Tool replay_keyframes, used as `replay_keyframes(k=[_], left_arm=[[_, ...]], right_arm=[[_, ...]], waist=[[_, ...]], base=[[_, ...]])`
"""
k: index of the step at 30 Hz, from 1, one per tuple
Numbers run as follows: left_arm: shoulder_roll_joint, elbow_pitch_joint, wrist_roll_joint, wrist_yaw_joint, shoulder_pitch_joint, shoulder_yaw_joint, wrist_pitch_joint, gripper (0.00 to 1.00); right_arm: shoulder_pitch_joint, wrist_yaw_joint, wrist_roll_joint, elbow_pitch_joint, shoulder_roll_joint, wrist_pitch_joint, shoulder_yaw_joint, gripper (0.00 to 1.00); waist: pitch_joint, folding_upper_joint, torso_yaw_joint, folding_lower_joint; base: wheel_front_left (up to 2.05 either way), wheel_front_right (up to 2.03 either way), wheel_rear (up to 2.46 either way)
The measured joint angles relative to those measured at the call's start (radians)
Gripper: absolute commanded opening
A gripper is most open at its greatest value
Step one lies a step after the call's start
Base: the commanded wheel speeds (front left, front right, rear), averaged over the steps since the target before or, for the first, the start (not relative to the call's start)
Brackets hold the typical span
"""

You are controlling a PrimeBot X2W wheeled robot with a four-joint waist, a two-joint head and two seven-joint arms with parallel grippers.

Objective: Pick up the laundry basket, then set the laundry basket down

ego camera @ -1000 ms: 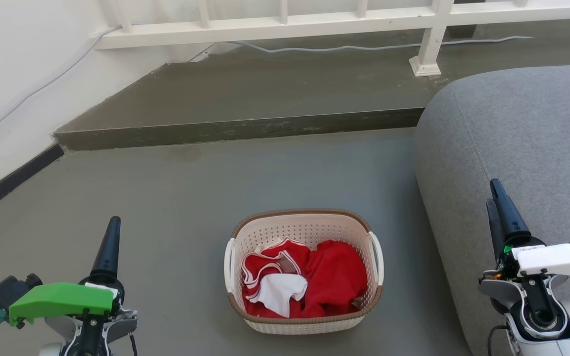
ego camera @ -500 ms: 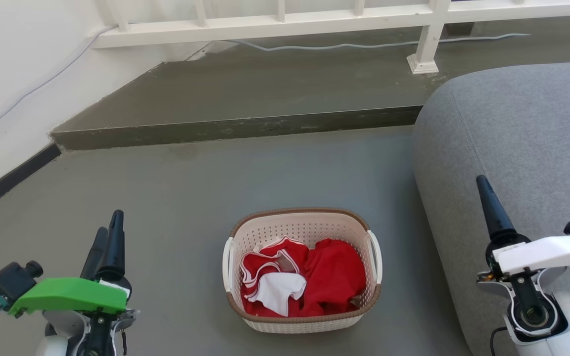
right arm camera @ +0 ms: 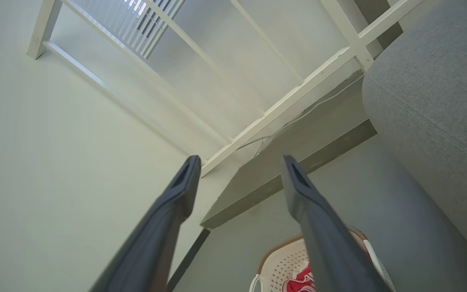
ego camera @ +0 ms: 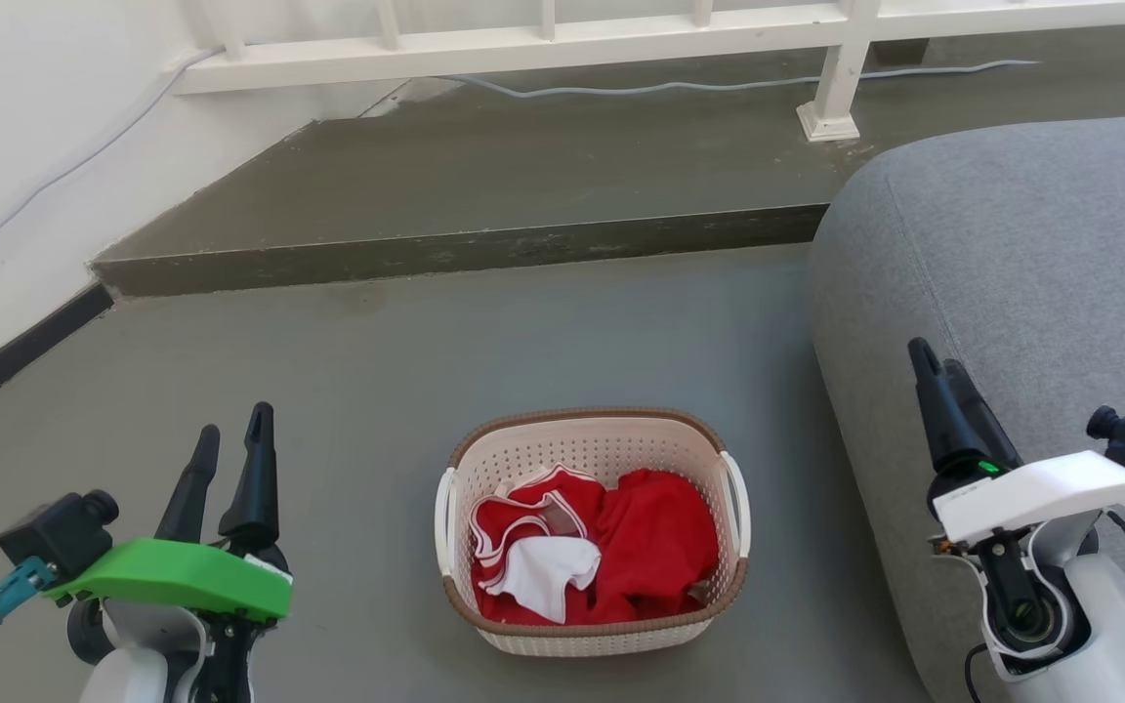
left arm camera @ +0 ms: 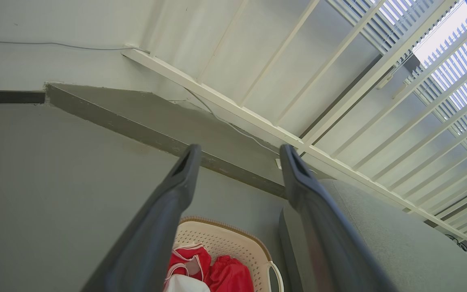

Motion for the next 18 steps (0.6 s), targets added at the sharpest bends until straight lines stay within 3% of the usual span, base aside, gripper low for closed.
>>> replay_keyframes(k=[18], left_arm=[[-0.022, -0.029, 0.259, -0.001, -0.001, -0.020, -0.068, 1.00]], right_arm=[[0.000, -0.010, -0.227, 0.002, 0.001, -0.063, 0.049, 1.00]], waist=[[0.000, 0.0000, -0.007, 0.0000]], base=[[0.00, 0.00, 0.00]])
